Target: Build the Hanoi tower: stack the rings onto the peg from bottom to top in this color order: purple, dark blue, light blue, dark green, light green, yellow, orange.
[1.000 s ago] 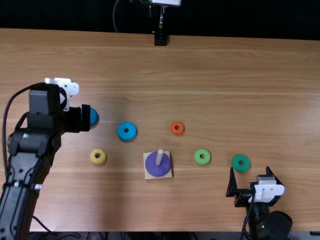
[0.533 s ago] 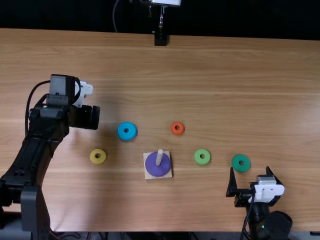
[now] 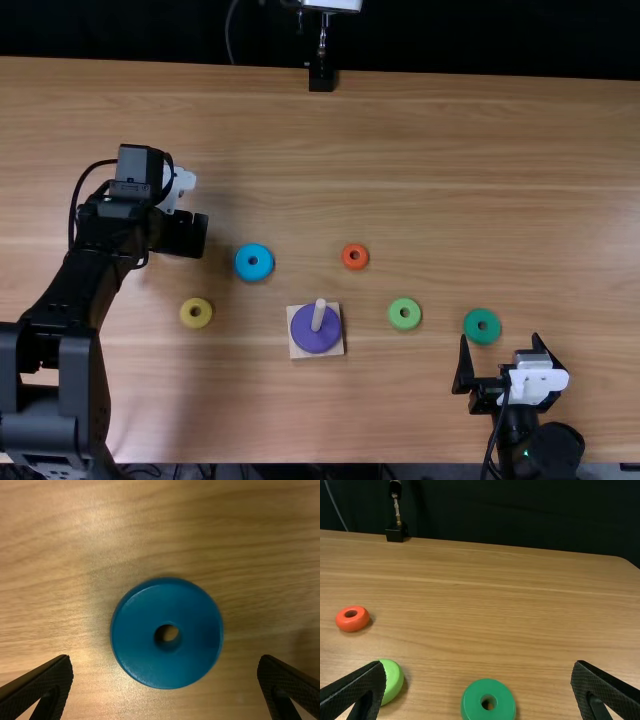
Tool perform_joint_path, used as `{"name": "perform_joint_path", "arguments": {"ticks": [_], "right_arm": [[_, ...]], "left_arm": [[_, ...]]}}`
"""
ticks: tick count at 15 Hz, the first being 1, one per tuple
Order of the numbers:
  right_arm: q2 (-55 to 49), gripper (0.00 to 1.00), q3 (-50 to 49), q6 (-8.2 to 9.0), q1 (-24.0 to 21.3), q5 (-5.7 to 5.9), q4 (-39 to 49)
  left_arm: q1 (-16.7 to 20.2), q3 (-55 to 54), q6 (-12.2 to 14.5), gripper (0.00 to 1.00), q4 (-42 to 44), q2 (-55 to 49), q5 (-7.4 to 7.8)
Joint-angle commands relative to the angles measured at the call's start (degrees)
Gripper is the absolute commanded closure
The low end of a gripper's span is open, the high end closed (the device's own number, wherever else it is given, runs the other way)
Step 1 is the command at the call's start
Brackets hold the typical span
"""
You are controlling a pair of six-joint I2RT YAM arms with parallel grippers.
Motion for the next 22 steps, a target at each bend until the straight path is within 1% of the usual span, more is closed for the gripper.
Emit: {"name": "perform_joint_path", "arguments": {"ticks": [1,12,21,22], "right_arm": [[-0.69,0.0,-3.81,0.03,-0.34,0.84,-3.94],[-0.69,0.0,-3.81,0.03,-0.34,0.84,-3.94],[-0.69,0.0,-3.81,0.03,-0.34,0.84,-3.94],[-0.69,0.0,-3.81,0.03,-0.34,0.84,-3.94]], "left_arm": [[-0.51,2.04,0.92,0.0,0.06,2.0,0.69],[-0.6,4.06,1.02,0.0,0.06,7.45,0.8],[-0.6,5.55,1.45,0.0,-0.04,8.59,0.8],[-0.6,5.55,1.97,0.29,-0.25,8.59,0.8]]}}
